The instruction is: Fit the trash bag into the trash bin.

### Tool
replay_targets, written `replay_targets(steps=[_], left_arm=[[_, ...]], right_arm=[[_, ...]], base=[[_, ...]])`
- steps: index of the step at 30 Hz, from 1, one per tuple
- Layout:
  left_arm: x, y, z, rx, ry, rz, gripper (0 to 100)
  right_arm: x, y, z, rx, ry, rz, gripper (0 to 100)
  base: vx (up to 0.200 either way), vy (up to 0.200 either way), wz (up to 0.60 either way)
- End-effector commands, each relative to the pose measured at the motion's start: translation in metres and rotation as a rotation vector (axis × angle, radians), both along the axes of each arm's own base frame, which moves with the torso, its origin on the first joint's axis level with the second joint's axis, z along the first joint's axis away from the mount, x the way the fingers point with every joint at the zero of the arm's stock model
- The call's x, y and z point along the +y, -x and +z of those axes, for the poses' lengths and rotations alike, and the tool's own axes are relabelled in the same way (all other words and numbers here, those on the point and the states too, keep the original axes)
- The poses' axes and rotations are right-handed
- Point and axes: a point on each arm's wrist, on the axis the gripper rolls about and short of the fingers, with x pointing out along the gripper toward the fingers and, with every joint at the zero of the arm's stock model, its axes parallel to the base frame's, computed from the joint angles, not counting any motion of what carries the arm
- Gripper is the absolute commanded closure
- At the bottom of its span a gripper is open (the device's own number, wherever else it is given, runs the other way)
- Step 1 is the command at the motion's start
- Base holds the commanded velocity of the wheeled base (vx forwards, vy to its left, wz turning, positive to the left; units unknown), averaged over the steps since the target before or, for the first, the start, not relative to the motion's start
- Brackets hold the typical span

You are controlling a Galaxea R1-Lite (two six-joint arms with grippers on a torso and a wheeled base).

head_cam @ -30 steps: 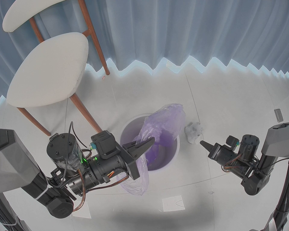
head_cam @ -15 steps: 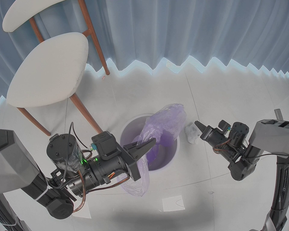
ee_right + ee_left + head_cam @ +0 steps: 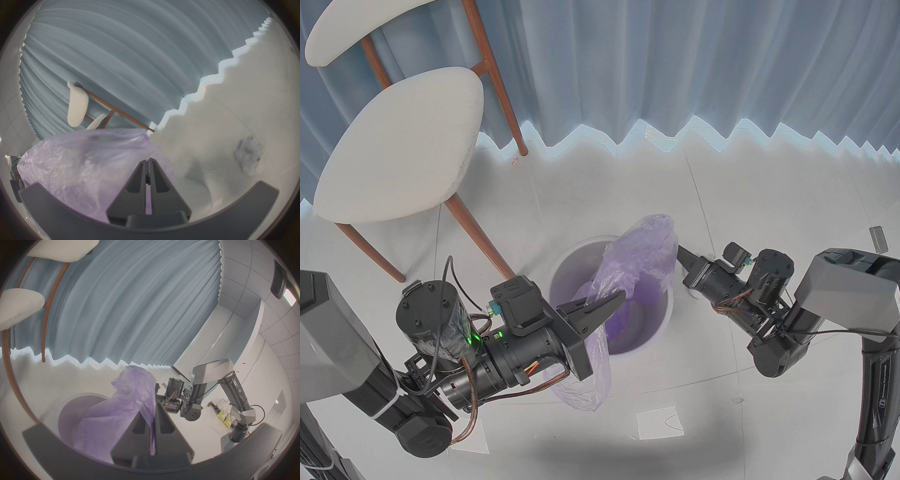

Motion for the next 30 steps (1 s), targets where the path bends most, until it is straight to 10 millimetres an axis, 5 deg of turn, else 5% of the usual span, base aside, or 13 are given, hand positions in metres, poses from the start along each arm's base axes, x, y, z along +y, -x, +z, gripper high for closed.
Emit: replay_targets(steps=[1,14,26,27,30], left_arm=[[0.000,0.000,0.000,0.001,0.000,0.000,100],[0.003,-0.004,-0.003,-0.013,-0.023,0.018,100],[0.017,-0.014,-0.027,0.063,-0.081,0.077,100],[0.017,-0.014,-0.027,0.063,-0.081,0.077,100],[0.018,-0.008,-0.036,0.081,-0.122,0.068,100]], right_arm=[[0.025,0.012,-0.002,-0.007,-0.004,0.072,100],[0.061,0.048,-0.009,0.051,0.010,0.196,100],[0.019,0.090,0.063,-0.035,-0.037,0.164,100],[0.019,0.090,0.063,-0.035,-0.037,0.164,0],[0.001,0.115,0.067,0.055,0.000,0.159,0]], base=[[0.000,0.000,0.00],[0.000,0.000,0.00],[0.000,0.000,0.00],[0.000,0.000,0.00],[0.000,0.000,0.00]])
